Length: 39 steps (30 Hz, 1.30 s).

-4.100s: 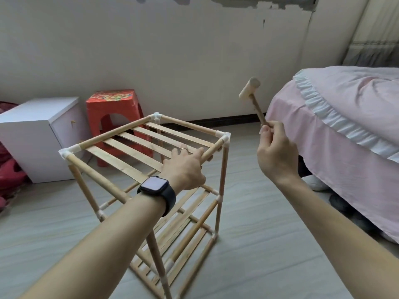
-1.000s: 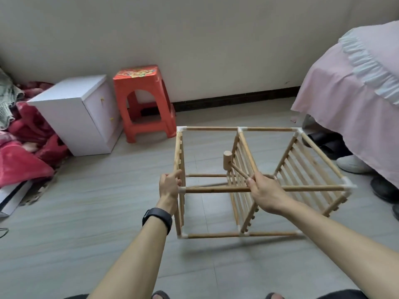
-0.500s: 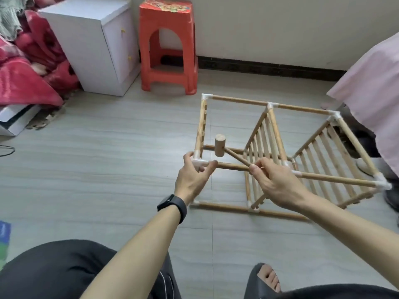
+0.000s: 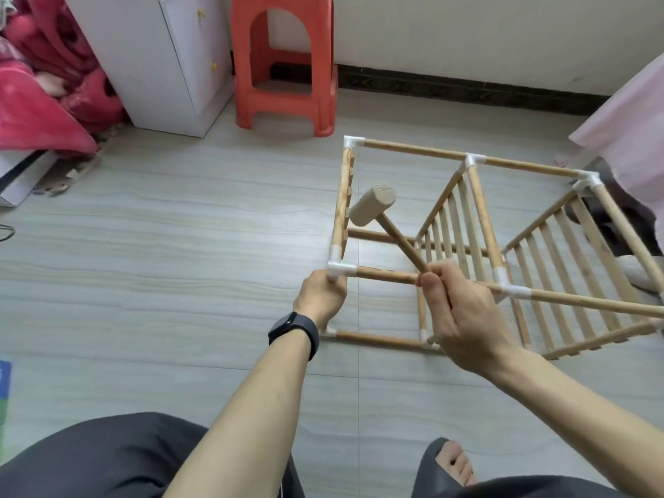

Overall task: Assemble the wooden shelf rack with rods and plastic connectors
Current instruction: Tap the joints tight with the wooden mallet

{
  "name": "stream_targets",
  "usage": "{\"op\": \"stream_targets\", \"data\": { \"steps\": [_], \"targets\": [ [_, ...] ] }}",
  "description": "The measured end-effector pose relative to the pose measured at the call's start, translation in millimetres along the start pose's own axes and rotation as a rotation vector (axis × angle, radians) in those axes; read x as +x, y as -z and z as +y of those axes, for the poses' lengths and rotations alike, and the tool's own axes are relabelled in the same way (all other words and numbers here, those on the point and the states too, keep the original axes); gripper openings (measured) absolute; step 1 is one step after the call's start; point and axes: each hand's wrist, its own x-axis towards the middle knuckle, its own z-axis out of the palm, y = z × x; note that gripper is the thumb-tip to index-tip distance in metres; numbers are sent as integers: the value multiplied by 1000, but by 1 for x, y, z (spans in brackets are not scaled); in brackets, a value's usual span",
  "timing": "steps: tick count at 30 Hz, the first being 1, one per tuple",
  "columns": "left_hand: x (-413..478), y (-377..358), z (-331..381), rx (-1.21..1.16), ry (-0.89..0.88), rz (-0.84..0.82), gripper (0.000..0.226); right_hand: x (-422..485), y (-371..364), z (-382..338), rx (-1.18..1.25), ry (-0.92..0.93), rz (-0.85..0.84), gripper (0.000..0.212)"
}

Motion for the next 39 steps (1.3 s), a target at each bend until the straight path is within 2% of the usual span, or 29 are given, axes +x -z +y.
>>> {"op": "stream_targets", "data": {
  "steps": [1,3,4,7,8,9,11,12,14,15,16,18,20,23,25,27,29,31,33,35,36,39],
  "targets": [
    [2,1,1,-6,-6,-3,34,2,-4,-1,-72,-3,-57,34],
    [3,1,1,-11,-26,-8,31,7,-11,-1,-240,-70,-291,35],
    [3,2,1,-13,-28,-7,32,10,-13,-1,-237,-88,-317,35],
    [2,3,4,-11,1,-5,36,12,-14,-7,-71,27,-46,32],
    [1,4,5,-13,7,-8,39,13,-15,-7,-80,39,-27,31],
    [1,5,5,-16,9,-17,42,15,-16,-6,-144,16,-75,31],
    [0,6,6,-24,13,-28,47,14,-17,-4,-280,-111,-308,35],
    [0,6,6,-26,13,-28,48,14,-17,-2,-255,-142,-317,37],
    [1,6,6,-22,11,-19,48,11,-16,-2,-112,-61,-126,37],
    [2,6,6,-22,13,-16,47,9,-16,-3,-89,-33,-89,38],
    [3,6,5,-24,14,-21,45,9,-17,-5,-108,-38,-121,37],
    [9,8,4,-43,12,-38,41,11,-17,-4,-258,-124,-312,36],
    [17,16,4,-52,30,-16,43,14,-13,0,-220,-196,-323,36],
    [23,28,6,-41,65,202,39,14,10,10,-43,-228,-83,35],
    [15,25,9,7,57,427,52,5,31,24,-2,-296,23,35],
    [-2,14,16,100,-54,633,70,-13,48,40,12,-379,104,33],
    [-18,-4,26,250,-299,706,76,-34,59,54,12,-456,169,33],
    [-29,-26,42,484,-608,621,69,-54,64,62,6,-491,195,33],
    [-33,-48,65,710,-791,405,52,-69,66,66,-18,-513,168,34],
    [-34,-66,87,841,-783,209,31,-82,65,66,-42,-514,168,33],
    [-33,-71,96,861,-747,162,22,-88,64,66,-41,-496,187,32],
    [-29,-78,112,886,-640,174,1,-97,63,68,-86,-485,168,32]
  ]
}}
